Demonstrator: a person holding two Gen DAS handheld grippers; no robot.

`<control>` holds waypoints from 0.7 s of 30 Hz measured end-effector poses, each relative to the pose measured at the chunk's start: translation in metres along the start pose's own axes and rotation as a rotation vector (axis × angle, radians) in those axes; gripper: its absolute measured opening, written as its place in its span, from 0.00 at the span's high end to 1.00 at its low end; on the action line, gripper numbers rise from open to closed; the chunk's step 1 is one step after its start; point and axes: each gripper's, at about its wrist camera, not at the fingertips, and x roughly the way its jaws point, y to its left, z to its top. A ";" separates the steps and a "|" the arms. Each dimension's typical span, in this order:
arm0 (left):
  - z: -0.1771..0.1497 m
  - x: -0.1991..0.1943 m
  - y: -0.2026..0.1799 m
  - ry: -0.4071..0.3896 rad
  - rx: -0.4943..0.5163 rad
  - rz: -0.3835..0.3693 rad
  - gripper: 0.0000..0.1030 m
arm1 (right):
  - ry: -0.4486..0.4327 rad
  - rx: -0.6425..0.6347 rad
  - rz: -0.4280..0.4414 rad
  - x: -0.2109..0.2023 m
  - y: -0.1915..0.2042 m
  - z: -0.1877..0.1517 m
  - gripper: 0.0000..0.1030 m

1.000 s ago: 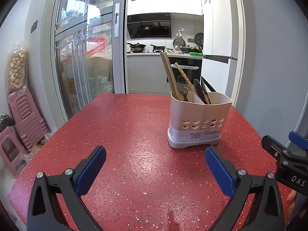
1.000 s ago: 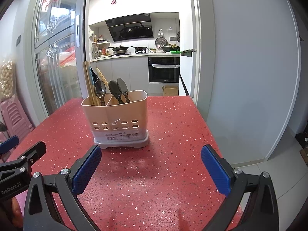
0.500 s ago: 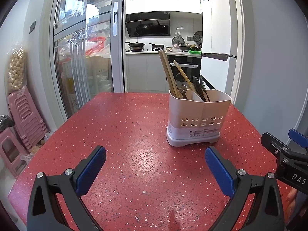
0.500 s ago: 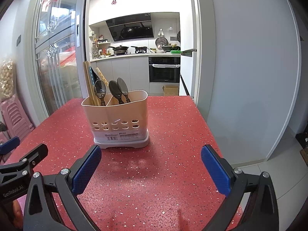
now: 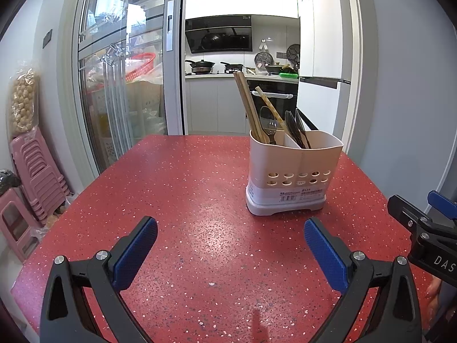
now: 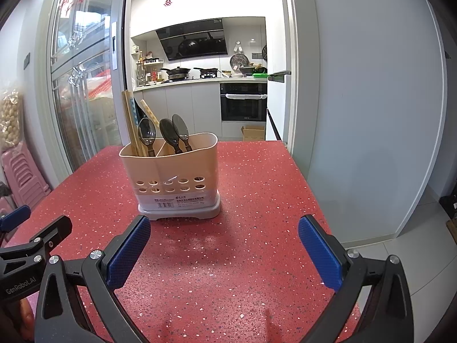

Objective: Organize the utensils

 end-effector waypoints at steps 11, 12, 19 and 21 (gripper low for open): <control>0.000 0.000 0.000 0.000 0.004 -0.001 0.00 | 0.002 0.006 0.001 0.002 -0.003 0.000 0.00; 0.000 0.000 0.000 0.001 0.004 -0.001 0.00 | 0.002 0.006 0.001 0.002 -0.003 0.000 0.00; 0.001 -0.001 -0.001 0.002 0.005 -0.003 0.00 | 0.000 0.007 0.001 0.001 -0.003 0.000 0.00; 0.001 -0.001 0.000 0.003 0.005 -0.003 0.00 | 0.000 0.007 0.001 0.001 -0.003 0.000 0.00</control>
